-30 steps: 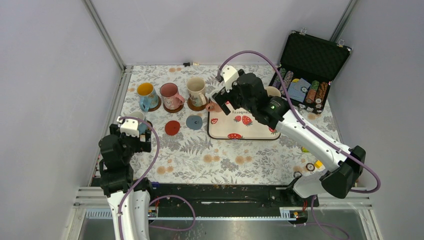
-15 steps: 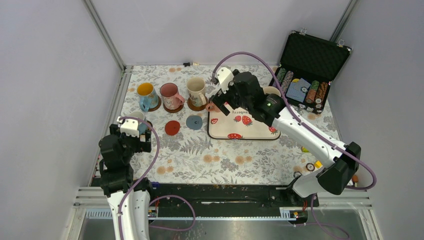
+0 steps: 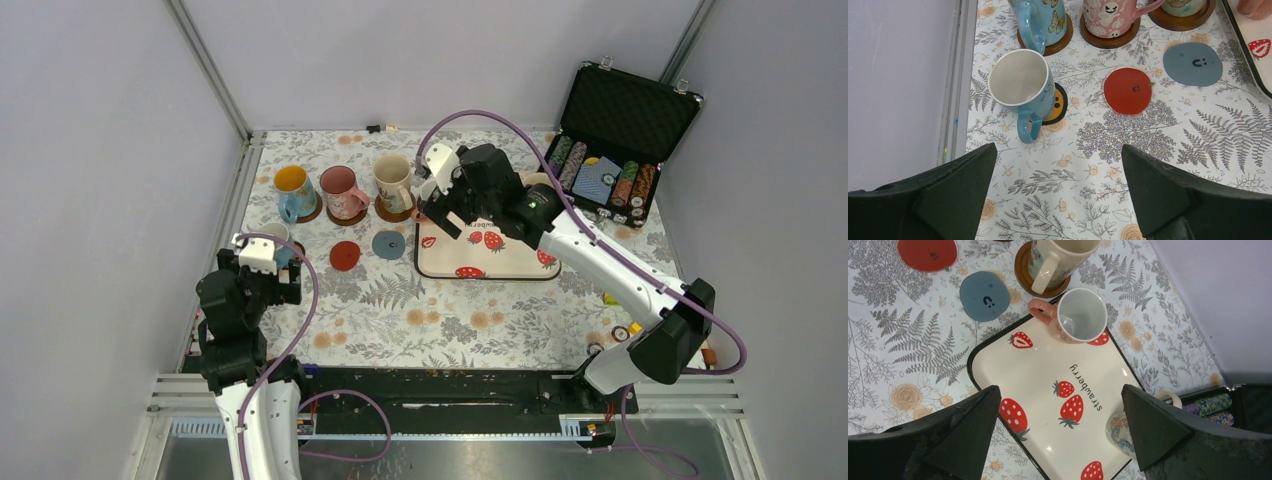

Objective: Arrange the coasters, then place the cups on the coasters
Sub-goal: Pick up the cup from the tray.

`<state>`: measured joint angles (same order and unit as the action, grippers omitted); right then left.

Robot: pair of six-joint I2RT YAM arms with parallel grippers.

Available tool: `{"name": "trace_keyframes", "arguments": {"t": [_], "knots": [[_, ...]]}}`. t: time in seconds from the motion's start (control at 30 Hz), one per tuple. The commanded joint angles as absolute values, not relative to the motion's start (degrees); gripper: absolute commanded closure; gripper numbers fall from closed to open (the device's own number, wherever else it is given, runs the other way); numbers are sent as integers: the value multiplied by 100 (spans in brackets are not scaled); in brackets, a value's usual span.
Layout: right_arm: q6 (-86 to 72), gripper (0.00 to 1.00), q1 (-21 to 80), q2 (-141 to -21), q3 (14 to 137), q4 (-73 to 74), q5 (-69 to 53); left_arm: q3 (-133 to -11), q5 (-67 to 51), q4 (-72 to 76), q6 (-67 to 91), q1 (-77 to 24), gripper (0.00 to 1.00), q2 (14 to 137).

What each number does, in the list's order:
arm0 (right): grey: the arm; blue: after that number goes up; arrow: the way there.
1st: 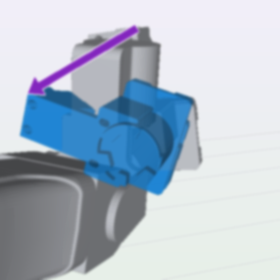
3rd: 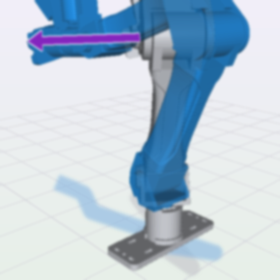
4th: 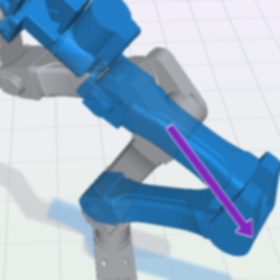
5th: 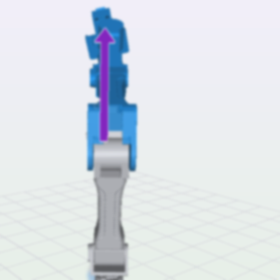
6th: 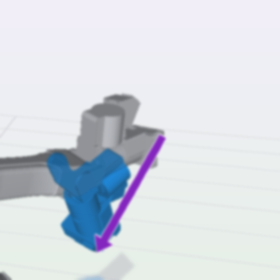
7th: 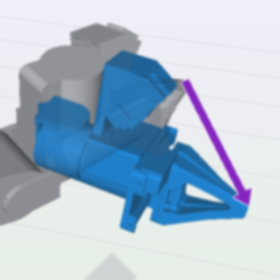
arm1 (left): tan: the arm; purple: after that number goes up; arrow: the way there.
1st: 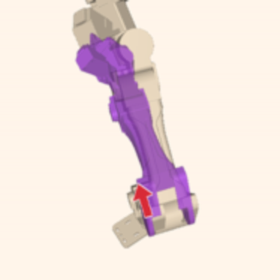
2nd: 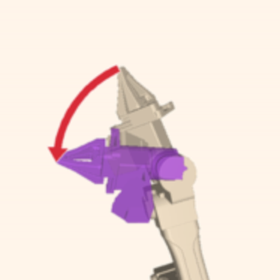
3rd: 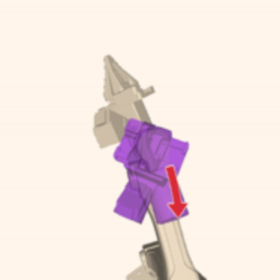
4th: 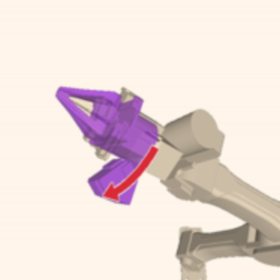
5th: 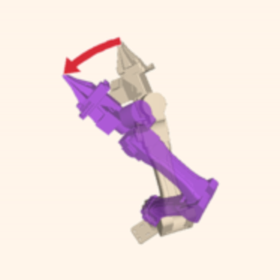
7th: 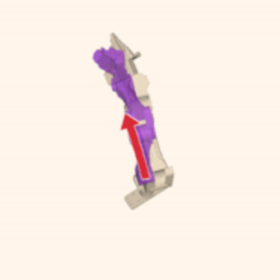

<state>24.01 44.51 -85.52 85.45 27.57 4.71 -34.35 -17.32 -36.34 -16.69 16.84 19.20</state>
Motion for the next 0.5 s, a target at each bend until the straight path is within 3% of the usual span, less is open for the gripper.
{"name": "trace_keyframes", "arguments": {"t": [0.0, 0.47], "knots": [[2392, 0, 4425, -8353, 8449, 2756, 313, -3432, -1880, -3332, -1713, 1734, 1, 1928], [1438, 1, 4425, -8214, 8613, 2854, -596, -3444, -1865, -3333, -1711, 1767, 1, 1986]]}}
